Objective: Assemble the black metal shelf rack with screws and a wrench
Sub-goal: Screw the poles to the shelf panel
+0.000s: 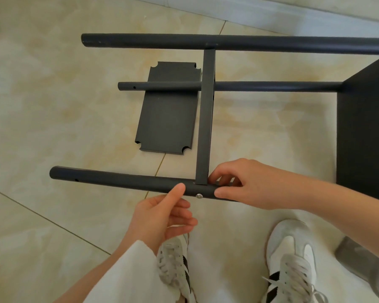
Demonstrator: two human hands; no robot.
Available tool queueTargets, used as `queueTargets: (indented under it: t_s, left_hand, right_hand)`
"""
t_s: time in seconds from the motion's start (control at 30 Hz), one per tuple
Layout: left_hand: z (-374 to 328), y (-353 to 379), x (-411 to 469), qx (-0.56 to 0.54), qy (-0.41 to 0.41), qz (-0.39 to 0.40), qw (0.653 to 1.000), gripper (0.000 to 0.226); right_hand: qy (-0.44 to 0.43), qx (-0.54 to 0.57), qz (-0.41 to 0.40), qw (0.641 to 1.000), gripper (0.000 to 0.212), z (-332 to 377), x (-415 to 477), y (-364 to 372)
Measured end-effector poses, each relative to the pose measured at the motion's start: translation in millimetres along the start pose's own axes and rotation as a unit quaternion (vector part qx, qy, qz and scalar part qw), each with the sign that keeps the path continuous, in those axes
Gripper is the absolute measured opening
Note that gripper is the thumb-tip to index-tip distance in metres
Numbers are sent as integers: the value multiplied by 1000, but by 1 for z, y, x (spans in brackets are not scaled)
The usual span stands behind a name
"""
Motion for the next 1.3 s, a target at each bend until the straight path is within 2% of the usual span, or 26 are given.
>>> queueTargets:
  t_s: [0.07,0.2,0.33,0.43,0.53,0.67,0.83,0.97,1.13,1.3]
  left_hand:
    - [3,1,3,-69,-33,20,997,55]
    - [-7,-2,6,-204,62,-16,977,56]
    - [-21,-3,6,-312,89,21,946,53]
    - [-25,0,4,-304,95,38,947,46]
    - [-26,-1,3,-285,112,21,952,44]
    - [-33,1,-2,-262,163,12,951,39]
    - [-44,4,-5,-257,175,11,950,16]
    - [-51,5,-11,-254,194,30,947,24]
    - [-73,10,-32,-227,267,25,936,48]
    - [-111,20,-60,-179,322,27,929,41]
  right_hand:
    - [-3,-10,1,1000,21,1,-3,-1]
    - [-11,-11,6,1000,23,1,-9,-2]
    - [-16,-5,4,1000,21,2,-10,-6]
    - [-18,-8,-3,1000,20,4,-11,-11]
    - [-17,-21,-4,1000,21,8,-11,-11]
    - [-19,-42,-10,999,19,17,-12,-19]
    - [-17,-94,-15,995,12,33,-13,-26]
    - [-16,-121,-33,992,16,42,-20,-28]
    - [-20,-141,-76,987,17,54,-34,-47]
    - [-11,-174,-118,978,20,75,-46,-73]
Point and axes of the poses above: each hand's wrist, its own x-axis towards the middle knuckle, its own y-axis out of the palm, z = x × y, the point moved 3 cm from there along x, towards the middle knuckle, and after that the axes turned 7 degrees about -y, right-handed, at the moved point
